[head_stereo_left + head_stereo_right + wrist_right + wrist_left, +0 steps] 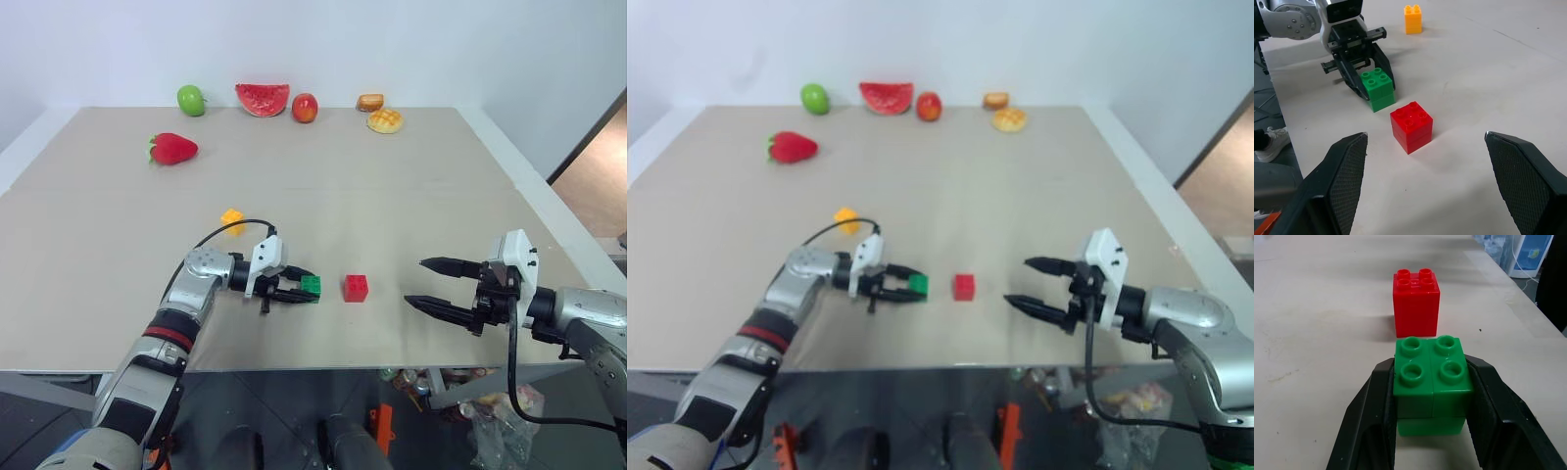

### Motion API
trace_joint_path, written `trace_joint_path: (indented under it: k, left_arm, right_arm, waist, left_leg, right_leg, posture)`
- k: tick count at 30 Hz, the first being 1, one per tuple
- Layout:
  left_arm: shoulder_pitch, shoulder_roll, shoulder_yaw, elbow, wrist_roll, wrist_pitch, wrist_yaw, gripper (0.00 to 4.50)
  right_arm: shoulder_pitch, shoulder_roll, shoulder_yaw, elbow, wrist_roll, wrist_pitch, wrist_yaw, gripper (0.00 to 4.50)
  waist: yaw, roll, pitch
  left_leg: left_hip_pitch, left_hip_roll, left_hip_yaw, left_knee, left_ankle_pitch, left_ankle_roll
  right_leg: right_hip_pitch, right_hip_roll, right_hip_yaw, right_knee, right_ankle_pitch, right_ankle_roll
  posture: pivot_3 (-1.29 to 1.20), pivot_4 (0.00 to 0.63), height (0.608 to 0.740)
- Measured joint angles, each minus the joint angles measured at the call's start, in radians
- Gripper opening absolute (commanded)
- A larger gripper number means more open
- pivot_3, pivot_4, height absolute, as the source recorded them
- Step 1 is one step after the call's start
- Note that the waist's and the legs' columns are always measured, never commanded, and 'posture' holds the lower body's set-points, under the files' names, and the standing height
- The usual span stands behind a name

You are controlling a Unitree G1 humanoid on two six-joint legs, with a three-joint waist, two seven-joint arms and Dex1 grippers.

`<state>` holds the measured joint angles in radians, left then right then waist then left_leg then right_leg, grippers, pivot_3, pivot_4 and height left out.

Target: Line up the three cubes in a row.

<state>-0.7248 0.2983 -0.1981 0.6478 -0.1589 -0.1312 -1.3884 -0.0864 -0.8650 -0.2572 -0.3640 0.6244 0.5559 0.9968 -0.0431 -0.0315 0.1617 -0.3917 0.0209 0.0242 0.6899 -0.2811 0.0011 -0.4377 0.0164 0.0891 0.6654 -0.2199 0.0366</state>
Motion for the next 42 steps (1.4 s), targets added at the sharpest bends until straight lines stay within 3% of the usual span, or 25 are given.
trace_joint_path:
  k: [5, 7, 12, 18, 24, 30, 32, 37, 42]
  left_arm:
    - [0.003, -0.006, 0.000, 0.000, 0.001, 0.005, 0.026, 1.32]
    - [0.003, -0.010, 0.000, 0.001, 0.002, 0.005, 0.042, 2.33]
    - [0.003, -0.011, 0.006, 0.020, 0.002, 0.003, 0.077, 4.05]
    - [0.007, 0.039, 0.016, 0.002, -0.021, 0.041, 0.025, 4.05]
    - [0.109, 0.214, 0.049, -0.188, -0.076, 0.141, -0.051, 4.05]
    - [0.209, 0.346, 0.180, -0.284, -0.122, 0.257, 0.038, 4.05]
    - [0.272, 0.364, 0.238, -0.362, -0.144, 0.316, 0.111, 4.05]
    - [0.336, 0.312, 0.319, -0.434, -0.156, 0.415, 0.346, 4.05]
    - [0.363, 0.251, 0.345, -0.438, -0.133, 0.456, 0.538, 4.05]
  right_arm:
    - [-0.011, 0.002, 0.015, 0.000, -0.001, -0.004, -0.001, 3.98]
    - [-0.016, 0.003, 0.015, 0.001, -0.001, -0.007, -0.001, 3.98]
    - [-0.032, 0.003, 0.022, 0.001, -0.001, -0.008, -0.002, 3.98]
    - [-0.056, 0.004, 0.033, 0.009, -0.001, -0.008, 0.001, 3.98]
    - [-0.098, 0.003, 0.058, 0.032, -0.001, -0.007, 0.012, 3.98]
    - [-0.181, 0.026, 0.078, 0.052, -0.001, -0.008, 0.012, 3.98]
    - [-0.254, 0.086, 0.113, 0.066, -0.010, -0.009, -0.026, 3.98]
    - [-0.387, 0.196, 0.205, 0.108, -0.066, -0.014, -0.111, 3.98]
    - [-0.400, 0.221, 0.257, 0.133, -0.095, -0.021, -0.107, 3.98]
  waist:
    - [0.001, 0.000, 0.000]
    - [0.001, 0.000, 0.000]
    - [0.001, 0.000, 0.000]
    - [0.000, 0.000, 0.000]
    - [-0.003, 0.000, 0.000]
    - [-0.003, 0.000, 0.000]
    - [-0.004, 0.000, 0.000]
    - [-0.001, 0.000, 0.000]
    - [0.012, 0.000, 0.000]
  left_leg:
    - [0.001, 0.000, 0.000, 0.000, 0.000, 0.000]
    - [0.001, 0.000, 0.000, 0.001, 0.000, 0.000]
    - [0.001, 0.000, 0.000, 0.001, 0.000, 0.000]
    - [0.001, 0.000, 0.000, 0.001, 0.000, 0.000]
    - [0.001, 0.004, 0.000, 0.000, 0.000, 0.000]
    - [0.001, 0.005, 0.001, 0.000, 0.000, 0.000]
    - [0.001, 0.005, 0.001, 0.000, 0.000, 0.000]
    - [0.000, 0.006, 0.000, 0.000, 0.000, 0.000]
    - [-0.002, 0.004, -0.002, 0.000, 0.000, 0.000]
  right_leg:
    - [0.001, 0.000, 0.000, 0.000, 0.001, 0.000]
    - [0.002, 0.000, 0.000, 0.000, 0.001, 0.001]
    - [0.001, 0.000, 0.001, 0.000, 0.001, 0.001]
    - [0.001, 0.000, 0.001, 0.000, 0.001, 0.001]
    - [0.000, 0.001, 0.002, 0.000, 0.001, 0.001]
    - [-0.001, 0.000, 0.003, 0.000, 0.001, 0.001]
    - [-0.001, 0.000, 0.003, 0.000, 0.001, 0.001]
    - [-0.002, 0.000, 0.001, 0.000, 0.002, 0.000]
    - [-0.002, -0.003, -0.001, 0.000, 0.004, -0.005]
  posture:
    - [0.00, 0.150, 0.740]
    - [0.00, 0.150, 0.740]
    - [0.00, 0.150, 0.740]
    - [0.00, 0.150, 0.740]
    - [0.00, 0.150, 0.740]
    - [0.00, 0.150, 0.740]
    - [0.00, 0.150, 0.740]
    - [0.00, 0.150, 0.740]
    - [0.00, 0.150, 0.740]
